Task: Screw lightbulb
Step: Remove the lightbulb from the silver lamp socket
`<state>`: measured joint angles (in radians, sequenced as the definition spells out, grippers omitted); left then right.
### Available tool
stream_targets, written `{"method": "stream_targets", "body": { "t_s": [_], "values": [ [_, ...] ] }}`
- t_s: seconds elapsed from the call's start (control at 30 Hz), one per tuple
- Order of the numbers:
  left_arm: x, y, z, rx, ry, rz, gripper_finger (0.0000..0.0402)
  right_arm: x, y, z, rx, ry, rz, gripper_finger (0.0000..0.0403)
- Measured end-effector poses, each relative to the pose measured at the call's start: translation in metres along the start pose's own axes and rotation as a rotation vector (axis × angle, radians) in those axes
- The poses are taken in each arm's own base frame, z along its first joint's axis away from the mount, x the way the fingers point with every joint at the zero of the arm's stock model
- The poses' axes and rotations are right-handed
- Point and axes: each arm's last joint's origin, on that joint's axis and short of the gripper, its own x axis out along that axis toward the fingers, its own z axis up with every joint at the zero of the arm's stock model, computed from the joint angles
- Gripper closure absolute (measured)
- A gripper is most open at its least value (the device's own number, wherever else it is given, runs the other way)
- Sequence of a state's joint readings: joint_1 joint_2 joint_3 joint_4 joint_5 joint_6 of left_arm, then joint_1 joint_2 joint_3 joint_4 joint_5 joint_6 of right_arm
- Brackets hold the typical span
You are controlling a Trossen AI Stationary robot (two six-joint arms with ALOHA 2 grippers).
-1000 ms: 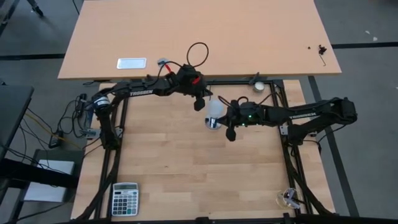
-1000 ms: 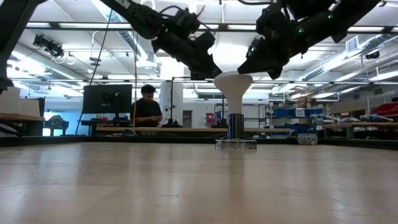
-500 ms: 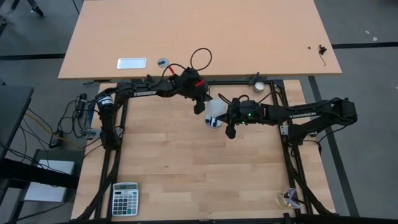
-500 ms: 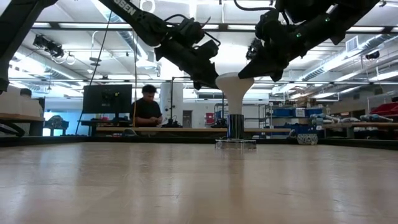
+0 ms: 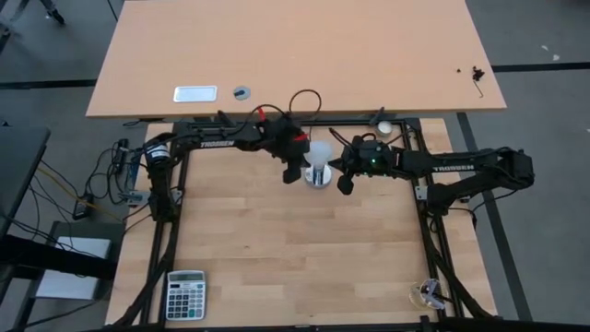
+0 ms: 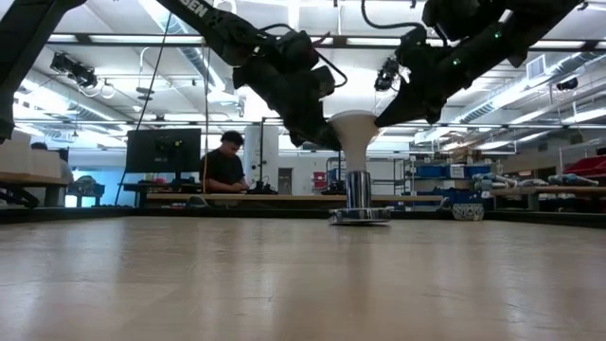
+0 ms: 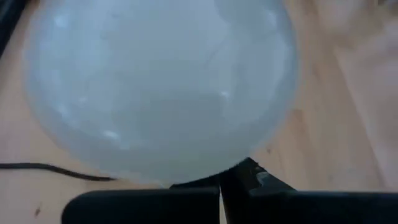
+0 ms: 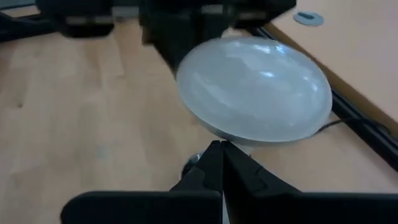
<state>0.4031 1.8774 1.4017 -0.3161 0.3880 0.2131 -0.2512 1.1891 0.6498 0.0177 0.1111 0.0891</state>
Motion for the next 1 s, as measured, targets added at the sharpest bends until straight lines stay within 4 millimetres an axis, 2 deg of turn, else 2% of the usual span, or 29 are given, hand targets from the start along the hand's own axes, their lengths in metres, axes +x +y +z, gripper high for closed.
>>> {"method": "stream_targets", "body": {
  "t_s": [0.3,0.63,0.83,1.0],
  "values": [
    [-0.002,-0.016,-0.001,0.052,0.081,0.048,0.0402,-0.001,-0.003,0.0,-0.007,0.005,0.008,0.0394],
    [-0.042,-0.028,0.017,0.104,-0.015,-0.01,0.0402,-0.003,-0.002,0.0,-0.009,0.008,0.021,0.0394],
    [-0.054,-0.017,0.032,0.132,-0.17,0.061,0.0402,-0.003,0.0,0.001,-0.012,-0.003,0.043,0.0394],
    [-0.063,0.007,0.045,0.077,-0.322,0.267,0.0402,-0.004,0.007,0.002,-0.021,-0.015,0.077,0.0394]
  ]
}}
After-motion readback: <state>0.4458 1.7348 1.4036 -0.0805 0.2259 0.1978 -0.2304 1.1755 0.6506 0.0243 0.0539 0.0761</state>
